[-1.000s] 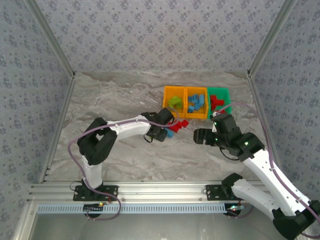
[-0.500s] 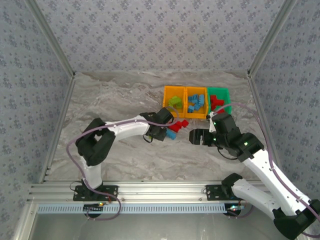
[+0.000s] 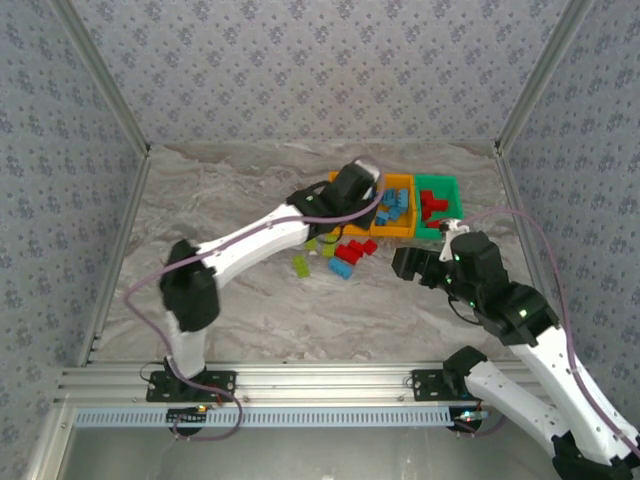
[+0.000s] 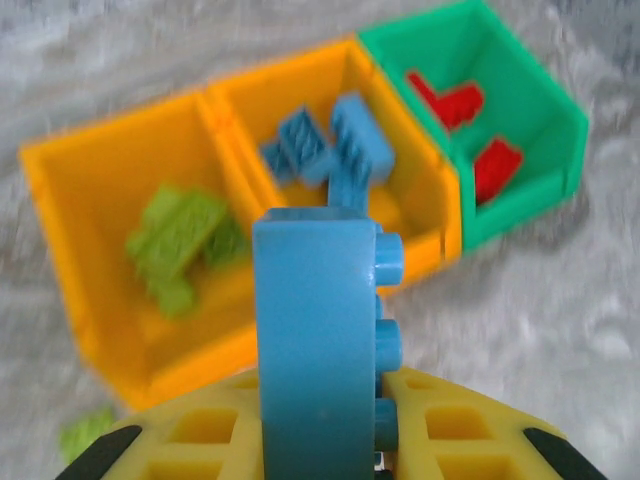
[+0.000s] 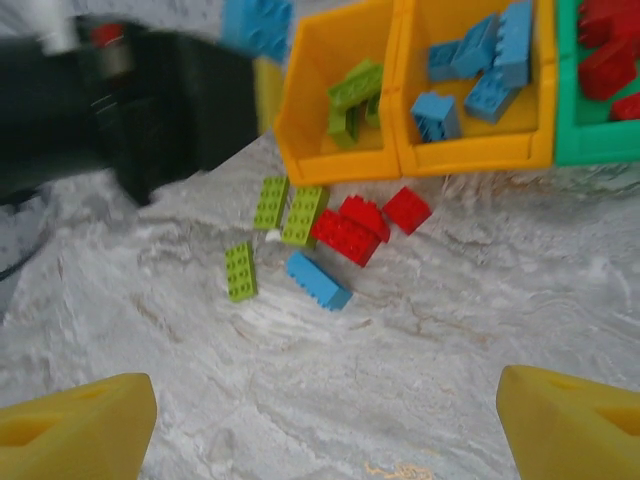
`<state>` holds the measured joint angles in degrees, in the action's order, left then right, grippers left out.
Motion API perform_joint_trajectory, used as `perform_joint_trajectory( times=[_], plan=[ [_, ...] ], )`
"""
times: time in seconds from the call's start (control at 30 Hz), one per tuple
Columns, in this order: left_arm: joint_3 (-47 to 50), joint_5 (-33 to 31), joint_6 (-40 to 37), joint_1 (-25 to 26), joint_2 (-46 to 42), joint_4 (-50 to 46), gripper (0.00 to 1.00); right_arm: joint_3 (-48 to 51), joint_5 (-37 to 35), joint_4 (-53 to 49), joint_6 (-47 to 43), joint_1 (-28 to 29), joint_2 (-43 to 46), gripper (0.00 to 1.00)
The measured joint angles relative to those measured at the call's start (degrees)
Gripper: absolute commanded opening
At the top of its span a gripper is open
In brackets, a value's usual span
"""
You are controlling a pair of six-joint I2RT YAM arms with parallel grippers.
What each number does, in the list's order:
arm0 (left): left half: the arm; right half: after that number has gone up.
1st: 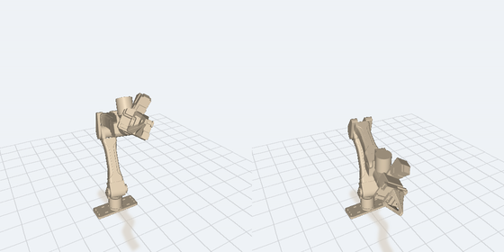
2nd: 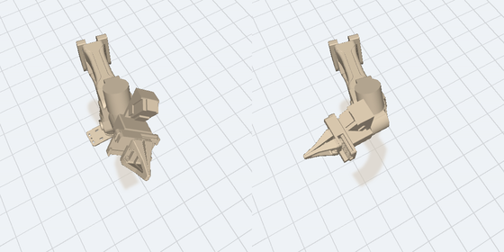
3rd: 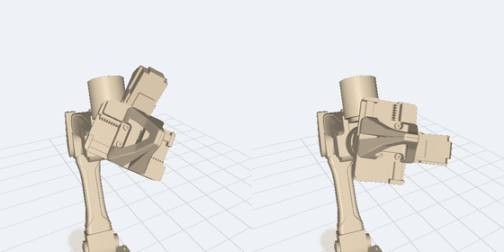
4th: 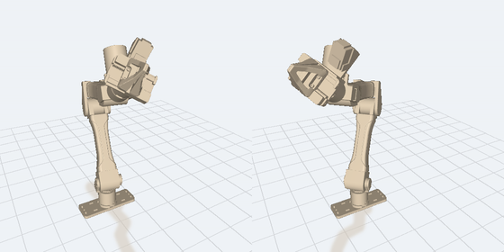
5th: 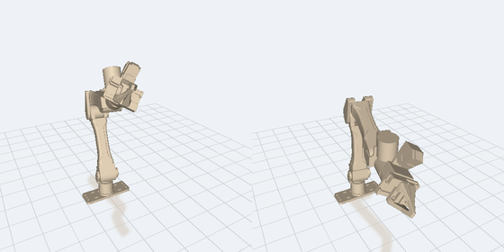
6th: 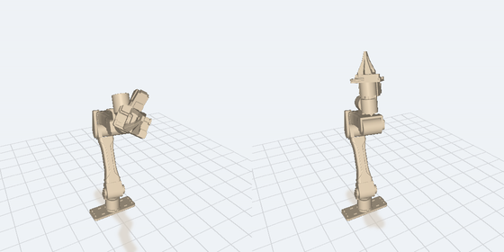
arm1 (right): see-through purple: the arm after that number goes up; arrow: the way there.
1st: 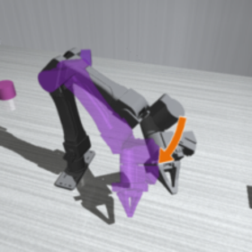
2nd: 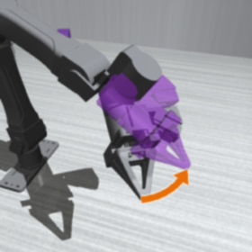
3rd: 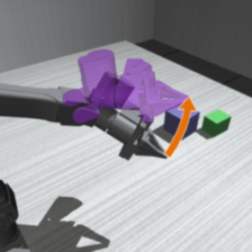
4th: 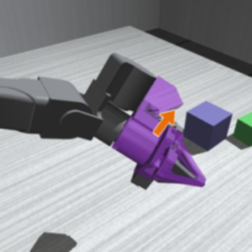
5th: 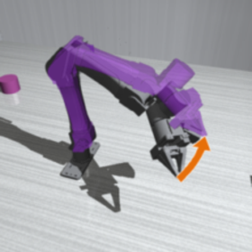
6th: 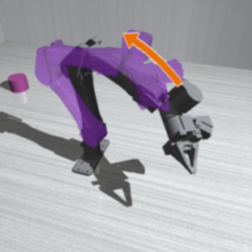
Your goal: Sort the legos into containers by color
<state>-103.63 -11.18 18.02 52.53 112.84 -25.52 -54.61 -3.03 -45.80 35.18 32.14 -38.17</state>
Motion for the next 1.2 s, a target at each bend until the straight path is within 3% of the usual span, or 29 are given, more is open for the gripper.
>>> perform_joint_trajectory(
  times=[0.1,0.23,0.3,0.37,0.5,0.6,0.77,0.87,1.0,1.2],
  plan=[
    [-12.0,-0.8,-1.0,-1.2,11.4,0.6,0.22,-0.8,-2.1,-2.1,0.7,0.0,1.8,0.91],
    [-27.8,-0.8,-2.6,-2.8,25.2,-1.9,0.46,-2.1,-4.2,-5.3,1.1,0.0,2.1,0.91],
    [-34.7,-0.6,-3.4,-3.5,30.2,-3.8,0.48,-2.1,-4.7,-6.4,1.1,0.0,2.4,0.91],
    [-38.9,-0.4,-3.7,-3.8,32.7,-6.1,0.48,-2.0,-5.2,-6.9,1.2,0.0,2.5,0.91],
    [-37.8,0.1,-4.5,-3.4,30.7,-7.6,0.48,-0.9,-5.4,-6.8,1.5,0.0,2.6,0.91],
    [-21.3,0.0,-5.1,-2.5,19.8,-2.7,0.48,0.3,-5.4,-6.8,1.5,0.0,2.5,0.91],
    [16.8,-0.4,-5.5,0.4,-10.0,9.9,0.49,2.3,-5.2,-5.7,1.4,0.0,1.0,0.92],
    [31.6,-1.3,-8.6,3.0,-26.7,13.5,0.54,3.3,-3.8,-3.5,1.4,0.2,-2.2,0.91],
    [41.0,-1.1,-18.8,8.0,-43.7,10.2,0.70,3.4,-1.8,1.4,0.5,2.0,-11.1,0.92],
    [48.2,1.6,-36.7,13.2,-60.0,-3.4,0.85,2.8,1.9,13.4,0.2,3.0,-31.4,0.92]
  ],
)
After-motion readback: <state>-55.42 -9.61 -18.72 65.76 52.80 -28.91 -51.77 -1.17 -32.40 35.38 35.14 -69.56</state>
